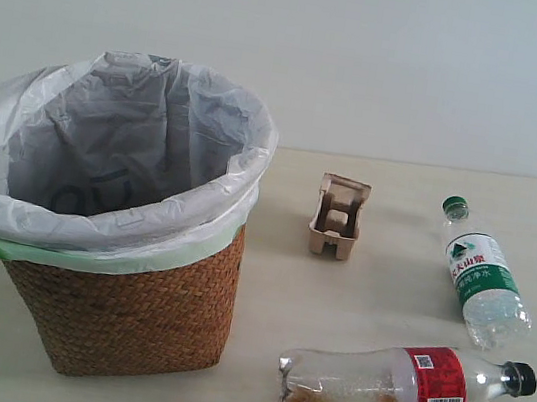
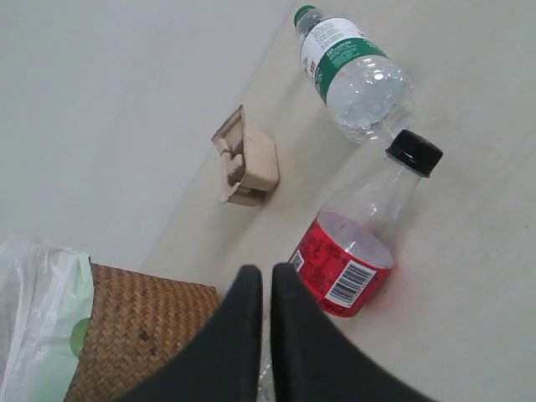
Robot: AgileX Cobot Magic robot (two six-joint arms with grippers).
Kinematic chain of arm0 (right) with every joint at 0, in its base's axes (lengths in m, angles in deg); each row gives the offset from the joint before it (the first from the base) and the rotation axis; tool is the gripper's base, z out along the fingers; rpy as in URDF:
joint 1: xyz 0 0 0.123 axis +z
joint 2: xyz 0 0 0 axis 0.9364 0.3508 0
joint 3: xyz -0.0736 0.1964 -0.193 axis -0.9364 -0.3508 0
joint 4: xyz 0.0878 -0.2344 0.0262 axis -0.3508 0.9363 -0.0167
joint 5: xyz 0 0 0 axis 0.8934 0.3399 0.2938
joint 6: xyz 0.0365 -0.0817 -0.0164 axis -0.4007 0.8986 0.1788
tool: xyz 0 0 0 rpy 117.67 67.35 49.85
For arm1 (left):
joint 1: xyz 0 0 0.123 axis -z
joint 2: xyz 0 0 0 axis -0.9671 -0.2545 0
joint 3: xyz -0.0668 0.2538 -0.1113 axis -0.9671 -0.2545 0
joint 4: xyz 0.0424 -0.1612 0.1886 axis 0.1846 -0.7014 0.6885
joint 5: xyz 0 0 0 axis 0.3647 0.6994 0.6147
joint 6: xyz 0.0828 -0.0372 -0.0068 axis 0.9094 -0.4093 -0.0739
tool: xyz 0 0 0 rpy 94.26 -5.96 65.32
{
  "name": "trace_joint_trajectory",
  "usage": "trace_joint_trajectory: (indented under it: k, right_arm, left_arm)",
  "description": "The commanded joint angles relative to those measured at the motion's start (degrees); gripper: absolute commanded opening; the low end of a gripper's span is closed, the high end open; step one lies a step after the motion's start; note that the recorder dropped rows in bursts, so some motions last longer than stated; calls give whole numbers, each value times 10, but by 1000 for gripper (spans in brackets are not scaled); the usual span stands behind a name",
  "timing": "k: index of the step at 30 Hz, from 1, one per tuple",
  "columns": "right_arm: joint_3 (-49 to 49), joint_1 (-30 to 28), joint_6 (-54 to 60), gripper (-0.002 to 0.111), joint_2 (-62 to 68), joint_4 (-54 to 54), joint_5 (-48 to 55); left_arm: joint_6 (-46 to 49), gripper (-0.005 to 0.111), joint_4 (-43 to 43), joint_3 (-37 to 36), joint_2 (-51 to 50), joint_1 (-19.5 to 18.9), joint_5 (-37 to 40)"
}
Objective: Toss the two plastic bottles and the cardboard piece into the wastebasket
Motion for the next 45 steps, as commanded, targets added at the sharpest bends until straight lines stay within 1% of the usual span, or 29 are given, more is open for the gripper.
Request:
trace_joint_trajectory:
  k: [1,3,5,8,10,13,16,24,30,35,36,39,40,45]
  right_arm:
    - [0,-3,7,0,-4,-40,-38]
    - [0,-2,50,0,-4,-41,-51]
    - [0,8,117,0,-4,-61,-51]
    - [11,31,195,0,-4,-123,-85]
    - [30,53,242,0,1,-131,-91]
    - [54,81,259,0,55,-130,-95]
    - [71,101,315,0,116,-128,-86]
    - [71,106,313,0,235,-127,-185]
    - [75,106,361,0,275,-124,-195]
    - [77,106,387,0,276,-124,-216]
    - [81,106,391,0,277,-124,-212]
    - [118,106,446,0,295,-117,-142]
    - [138,106,465,0,313,-116,-113]
    - [234,106,512,0,402,-102,-52]
  left_arm:
    - [-3,4,4,-2,2,5,0]
    - [-3,4,4,-2,2,5,0]
    - [-3,4,4,-2,2,5,0]
    - [-3,4,4,-2,2,5,0]
    - [-3,4,4,-2,2,5,0]
    - [-3,4,4,-2,2,5,0]
    - [-3,4,4,-2,2,5,0]
    - [-3,4,4,-2,2,5,0]
    - [-3,4,4,-2,2,5,0]
    - [-3,4,4,-2,2,5,0]
    - [-3,4,4,-2,2,5,0]
    - [-3,4,4,-2,2,5,0]
    - [-3,4,4,-2,2,5,0]
    - [-3,4,4,-2,2,5,0]
